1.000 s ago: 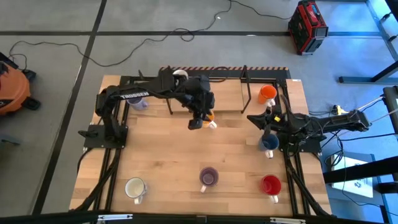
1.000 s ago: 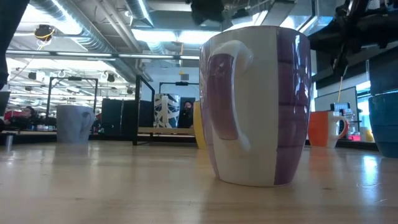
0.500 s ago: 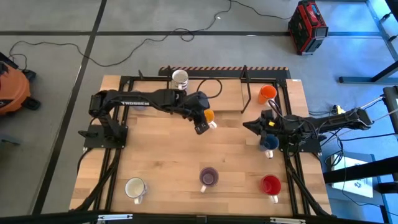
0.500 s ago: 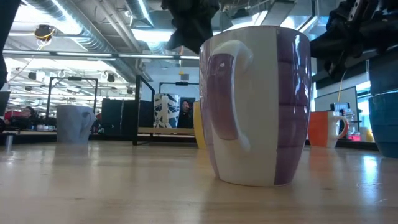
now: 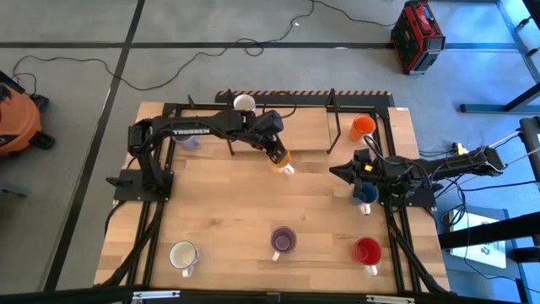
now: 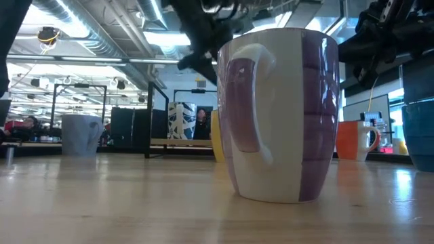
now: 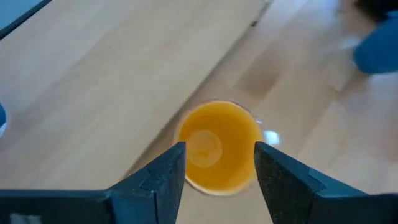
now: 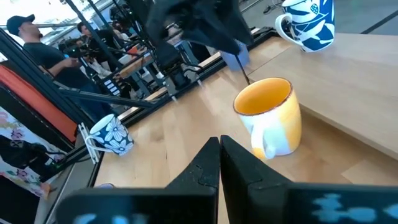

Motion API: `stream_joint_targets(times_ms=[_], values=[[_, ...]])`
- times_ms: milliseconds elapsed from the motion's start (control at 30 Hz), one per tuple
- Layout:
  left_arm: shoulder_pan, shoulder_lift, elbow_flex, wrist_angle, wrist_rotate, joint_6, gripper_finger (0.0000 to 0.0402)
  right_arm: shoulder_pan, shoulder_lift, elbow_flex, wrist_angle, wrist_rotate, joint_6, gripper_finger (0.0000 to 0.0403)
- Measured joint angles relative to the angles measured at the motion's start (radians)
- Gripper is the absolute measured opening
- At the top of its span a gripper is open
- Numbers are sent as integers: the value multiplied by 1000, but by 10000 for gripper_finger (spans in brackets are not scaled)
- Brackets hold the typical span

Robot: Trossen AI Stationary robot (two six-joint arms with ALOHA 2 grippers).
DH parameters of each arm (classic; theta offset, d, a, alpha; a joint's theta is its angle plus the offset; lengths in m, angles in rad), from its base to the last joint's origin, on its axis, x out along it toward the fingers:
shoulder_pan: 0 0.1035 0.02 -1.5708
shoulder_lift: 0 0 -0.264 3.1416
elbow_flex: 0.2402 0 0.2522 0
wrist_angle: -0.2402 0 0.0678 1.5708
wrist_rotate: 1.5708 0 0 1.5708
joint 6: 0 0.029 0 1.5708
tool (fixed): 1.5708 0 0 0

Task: Place coffee mugs
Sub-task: Put the yellow mug on the shelf

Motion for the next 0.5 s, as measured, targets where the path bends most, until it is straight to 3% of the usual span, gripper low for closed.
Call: stream_joint_targets(times_ms=[500], values=[[20, 141, 2, -38, -3, 4, 179, 0, 0, 0, -1, -9, 2, 3]])
